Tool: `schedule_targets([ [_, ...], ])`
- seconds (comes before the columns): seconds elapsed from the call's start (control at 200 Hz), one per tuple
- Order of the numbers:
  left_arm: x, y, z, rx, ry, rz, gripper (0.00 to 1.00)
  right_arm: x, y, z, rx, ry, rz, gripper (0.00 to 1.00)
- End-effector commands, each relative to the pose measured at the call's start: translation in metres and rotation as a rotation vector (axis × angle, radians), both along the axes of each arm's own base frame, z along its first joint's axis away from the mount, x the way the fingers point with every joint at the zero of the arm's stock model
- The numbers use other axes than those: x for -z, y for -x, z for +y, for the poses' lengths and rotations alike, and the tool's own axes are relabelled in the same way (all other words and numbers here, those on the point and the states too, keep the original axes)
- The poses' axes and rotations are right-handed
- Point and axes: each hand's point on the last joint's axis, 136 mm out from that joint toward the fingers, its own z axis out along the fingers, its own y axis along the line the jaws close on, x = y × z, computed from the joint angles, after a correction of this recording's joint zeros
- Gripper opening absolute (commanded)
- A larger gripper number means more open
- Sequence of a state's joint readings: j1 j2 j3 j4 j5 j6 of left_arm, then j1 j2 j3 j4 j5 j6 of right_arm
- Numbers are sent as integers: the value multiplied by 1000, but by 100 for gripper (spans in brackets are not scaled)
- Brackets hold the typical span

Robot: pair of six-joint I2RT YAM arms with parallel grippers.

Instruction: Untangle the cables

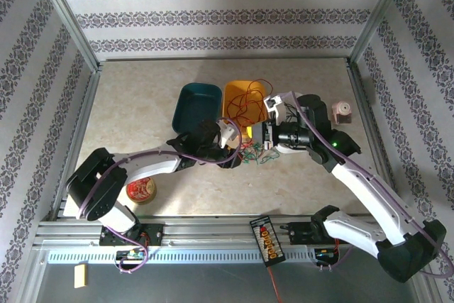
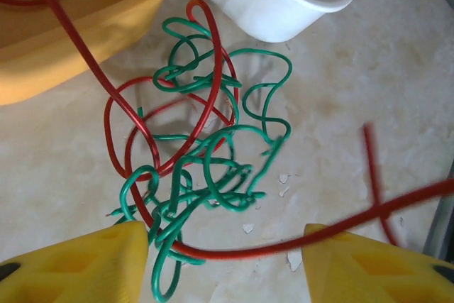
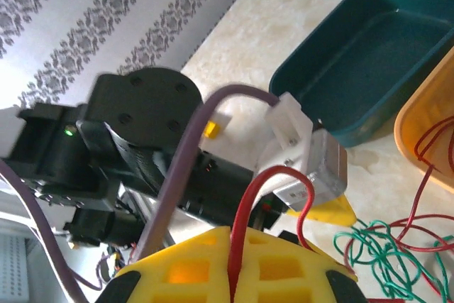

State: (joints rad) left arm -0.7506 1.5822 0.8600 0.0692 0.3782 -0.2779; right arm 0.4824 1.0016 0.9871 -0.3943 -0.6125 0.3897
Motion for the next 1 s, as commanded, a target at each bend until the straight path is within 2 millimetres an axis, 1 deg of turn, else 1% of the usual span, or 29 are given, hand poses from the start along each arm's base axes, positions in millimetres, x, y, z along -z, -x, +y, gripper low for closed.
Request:
schedule_targets([
  [0.0,8,-8,-2,21,-29,-27,56,-31,2,-4,4,-80,-58,0],
  [0.075,22,-9,2,8,-68,-7,54,-50,0,-14,36,-99,-97,0],
  [0.16,33,-8,6,-5,-98,15,53,-74,-5,-29,101,-119,-158,0],
  [0.265,36,-10,15,-42,-130,10,54,-106,-12,-50,209,-111,-272,0],
  [0.365,36,-8,22,-63,-133,8,59,-135,-22,-69,317,-98,-380,0],
  [0.48,41,-6,29,-86,-159,18,61,-165,-30,-76,360,-116,-471,0],
  [0.575,44,-5,35,-105,-178,22,62,-178,-42,-76,377,-121,-505,0],
  [0.62,40,-4,36,-110,-168,13,64,-179,-53,-75,387,-111,-494,0],
  [0.675,30,-5,35,-113,-138,-14,66,-173,-67,-73,392,-94,-468,0],
  [0.715,20,-7,35,-123,-109,-40,67,-168,-77,-71,398,-81,-447,0],
  [0.77,1,-11,35,-150,-61,-90,68,-158,-92,-68,398,-64,-416,0],
  [0.815,-13,-16,38,-189,-24,-130,70,-149,-104,-66,404,-51,-388,0],
  [0.92,-45,-31,48,-319,46,-207,74,-119,-134,-62,422,-5,-323,0],
  [0.995,-56,-39,58,-405,60,-236,75,-90,-156,-63,453,46,-274,0],
])
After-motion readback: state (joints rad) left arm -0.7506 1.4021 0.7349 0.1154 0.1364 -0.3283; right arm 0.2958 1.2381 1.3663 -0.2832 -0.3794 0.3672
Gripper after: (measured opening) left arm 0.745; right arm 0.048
